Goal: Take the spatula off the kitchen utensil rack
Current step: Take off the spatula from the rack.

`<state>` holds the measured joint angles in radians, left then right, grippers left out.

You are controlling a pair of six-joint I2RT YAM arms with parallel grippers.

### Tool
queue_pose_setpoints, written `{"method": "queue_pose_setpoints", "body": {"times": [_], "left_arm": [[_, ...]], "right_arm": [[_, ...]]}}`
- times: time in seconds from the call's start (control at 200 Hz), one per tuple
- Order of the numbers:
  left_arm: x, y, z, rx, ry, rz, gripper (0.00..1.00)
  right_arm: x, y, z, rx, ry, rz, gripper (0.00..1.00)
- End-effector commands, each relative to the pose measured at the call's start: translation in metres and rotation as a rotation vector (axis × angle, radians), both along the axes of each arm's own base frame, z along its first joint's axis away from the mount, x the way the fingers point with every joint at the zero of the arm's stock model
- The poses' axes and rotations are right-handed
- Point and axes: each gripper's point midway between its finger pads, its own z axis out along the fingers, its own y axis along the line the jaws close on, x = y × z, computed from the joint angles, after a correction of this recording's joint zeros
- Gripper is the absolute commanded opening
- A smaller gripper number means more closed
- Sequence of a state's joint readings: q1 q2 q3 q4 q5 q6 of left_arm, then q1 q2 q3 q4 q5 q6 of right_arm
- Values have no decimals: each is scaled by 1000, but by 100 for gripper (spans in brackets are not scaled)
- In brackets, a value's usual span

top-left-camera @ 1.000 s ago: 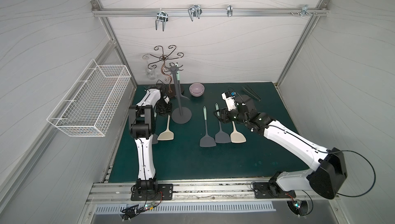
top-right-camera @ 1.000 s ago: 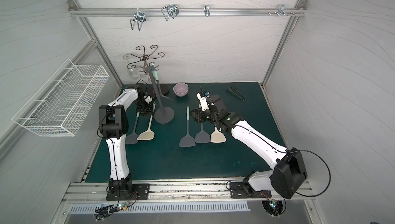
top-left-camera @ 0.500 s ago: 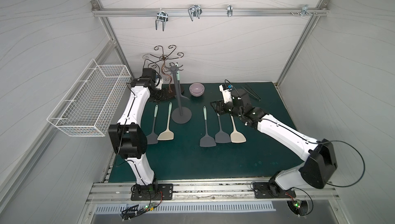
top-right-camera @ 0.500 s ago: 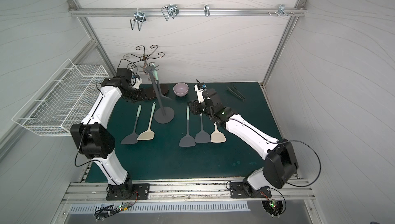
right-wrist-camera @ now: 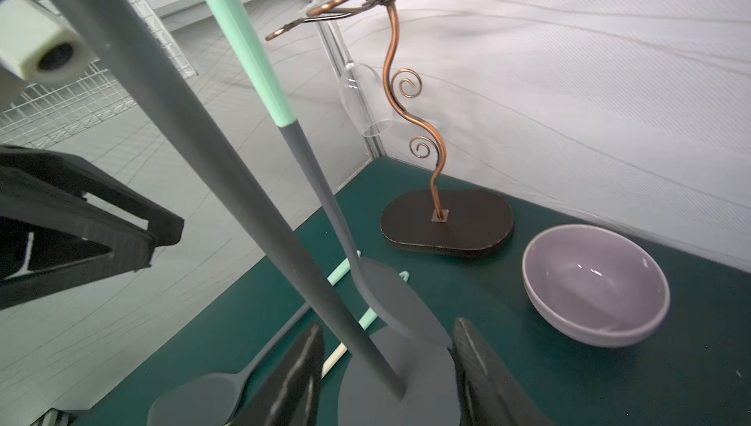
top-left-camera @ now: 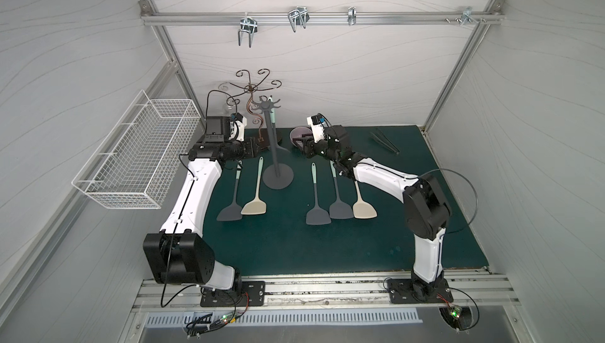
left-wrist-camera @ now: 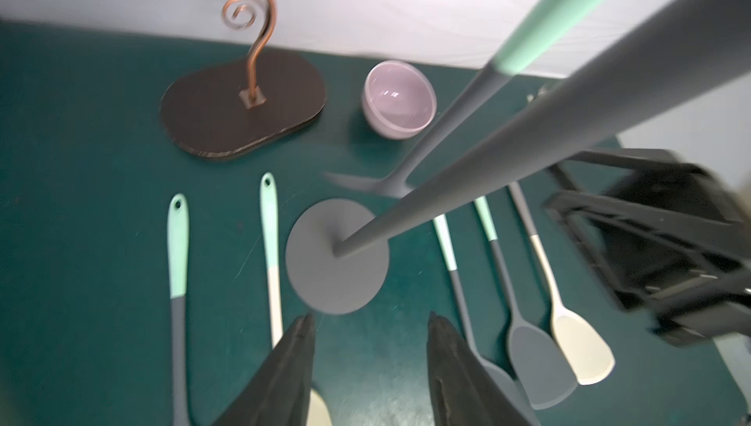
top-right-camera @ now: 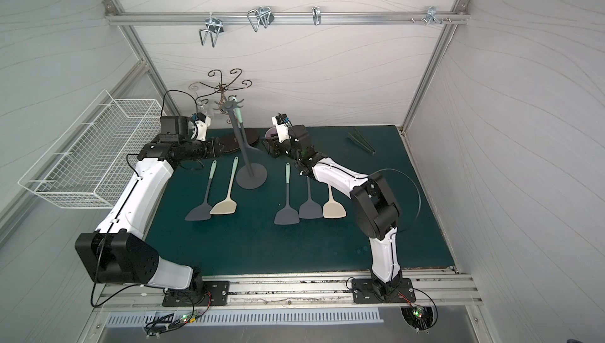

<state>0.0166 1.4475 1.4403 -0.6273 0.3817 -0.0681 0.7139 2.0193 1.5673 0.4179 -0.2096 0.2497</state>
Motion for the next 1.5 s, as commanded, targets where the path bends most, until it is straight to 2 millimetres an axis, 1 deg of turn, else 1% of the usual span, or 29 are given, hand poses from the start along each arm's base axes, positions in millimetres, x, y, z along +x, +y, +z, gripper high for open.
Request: {"method": "queue_pose_setpoints", "body": {"times": [0.0,0.105,0.12,0.145,0.15,0.165,0.195,0.305,0.405,0.55,0.705,0.81,0.895,1.096,1.166,1.201,1.296,1.496], "left_arm": [[5,-19,28,-67,-129,-86,49],[7,-30,38,-140,-202,-127,49],[8,-31,40,-148,-217,-128,49],[9,-31,42,-162,-236,-126,50],[9,-31,44,-164,-243,-126,50],[10,-31,44,-170,-251,-122,50],[12,-31,49,-180,-283,-114,50],[22,-29,65,-220,-371,-84,51],[32,-33,76,-274,-411,-91,52],[46,-40,81,-307,-423,-115,52],[50,-45,84,-306,-431,-142,52],[52,-50,84,-303,-430,-160,50],[54,-51,82,-295,-415,-172,43],[53,-52,76,-265,-389,-187,9],[52,-53,75,-258,-388,-198,2],[50,-54,75,-257,-386,-211,0],[47,-59,75,-250,-380,-256,0],[30,-73,70,-227,-334,-406,0]], "right_arm": [[-6,20,48,94,-171,79,53],[-2,34,50,87,-194,80,53],[-1,36,48,82,-195,81,53],[1,37,51,87,-202,76,53],[2,38,49,83,-198,76,53],[3,39,51,85,-201,72,53],[5,41,48,81,-196,63,53],[10,44,48,82,-191,48,53],[12,43,46,80,-186,36,53],[13,44,45,57,-188,38,54],[16,47,45,21,-195,43,54],[20,55,45,18,-189,63,54],[23,61,46,24,-181,71,54],[27,70,49,34,-186,76,54],[28,72,48,33,-191,83,54],[28,73,46,30,-193,88,54],[26,76,44,27,-197,108,54],[15,77,41,24,-219,155,54]]}}
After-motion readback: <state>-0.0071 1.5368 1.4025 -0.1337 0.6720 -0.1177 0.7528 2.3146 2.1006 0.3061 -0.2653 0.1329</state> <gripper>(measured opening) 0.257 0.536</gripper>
